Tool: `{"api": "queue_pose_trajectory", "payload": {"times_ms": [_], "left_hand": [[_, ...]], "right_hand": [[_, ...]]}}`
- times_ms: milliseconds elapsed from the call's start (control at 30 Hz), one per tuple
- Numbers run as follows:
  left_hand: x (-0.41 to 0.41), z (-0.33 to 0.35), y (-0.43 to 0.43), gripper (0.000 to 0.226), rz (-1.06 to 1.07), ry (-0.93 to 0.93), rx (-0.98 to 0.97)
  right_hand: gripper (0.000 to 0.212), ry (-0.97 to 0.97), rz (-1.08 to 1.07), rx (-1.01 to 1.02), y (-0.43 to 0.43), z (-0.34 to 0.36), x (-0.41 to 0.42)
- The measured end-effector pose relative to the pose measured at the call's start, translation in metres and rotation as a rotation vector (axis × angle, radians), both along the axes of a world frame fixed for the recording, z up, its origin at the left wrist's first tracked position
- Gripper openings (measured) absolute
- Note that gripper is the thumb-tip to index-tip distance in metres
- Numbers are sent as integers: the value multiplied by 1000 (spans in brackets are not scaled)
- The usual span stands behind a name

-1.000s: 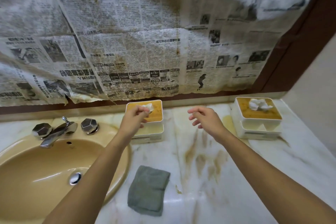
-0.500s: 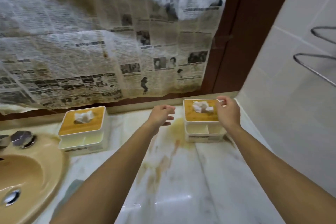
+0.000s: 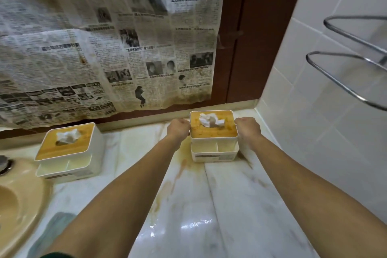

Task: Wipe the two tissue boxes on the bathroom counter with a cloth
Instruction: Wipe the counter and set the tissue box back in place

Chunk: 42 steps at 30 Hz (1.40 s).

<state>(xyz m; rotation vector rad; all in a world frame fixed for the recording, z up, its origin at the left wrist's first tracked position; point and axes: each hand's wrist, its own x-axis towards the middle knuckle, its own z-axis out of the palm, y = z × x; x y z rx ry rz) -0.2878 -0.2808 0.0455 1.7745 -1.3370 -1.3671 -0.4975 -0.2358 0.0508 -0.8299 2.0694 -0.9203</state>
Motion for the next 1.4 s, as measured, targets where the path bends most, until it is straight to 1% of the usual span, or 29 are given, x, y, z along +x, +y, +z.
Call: {"api": "queue_pose_trajectory", "payload": {"times_ms": [200, 300, 367, 433, 467, 533, 633, 667, 733, 833, 967, 1033, 1100, 1233, 1400], "left_hand": [[4, 5, 2, 23, -10, 62, 13], [13, 14, 8, 21, -3, 115, -6], [22, 26, 12, 22, -1, 153, -33], [36, 41, 17, 24, -3, 181, -72], [45, 49, 20, 23, -5, 188, -94], [67, 62, 27, 19, 4, 194, -129], [104, 79, 47, 21, 15, 194, -140], [117, 83, 56, 21, 18, 195, -134], [142, 85, 76, 22, 19, 199, -115], [176, 77, 106, 23, 14, 179, -90], [208, 53, 146, 21, 64, 203, -40], [219, 40, 163, 21, 75, 214, -22], [228, 29, 176, 21, 75, 212, -11], [239, 13, 190, 22, 90, 240, 1], [244, 2, 197, 24, 108, 264, -2]], "right_hand": [[23, -33, -30, 7, 0, 2, 4], [22, -29, -20, -38, 2, 11, 9], [17, -27, -35, -75, 4, 22, 17], [16, -62, -29, -124, 5, 32, 26], [19, -87, -8, -140, 6, 38, 32], [32, -124, 62, -160, 7, 47, 42], [49, -135, 170, -174, 21, 61, 67], [51, -146, 195, -176, 29, 64, 79], [48, -159, 237, -161, 44, 61, 100], [41, -137, 306, -127, 63, 44, 127], [50, -139, 380, -71, 95, 18, 155], [51, -153, 397, -48, 116, 14, 166], [49, -161, 403, -33, 130, 8, 174], [30, -212, 380, -33, 147, 1, 185], [34, -212, 358, -53, 155, -2, 191]]}}
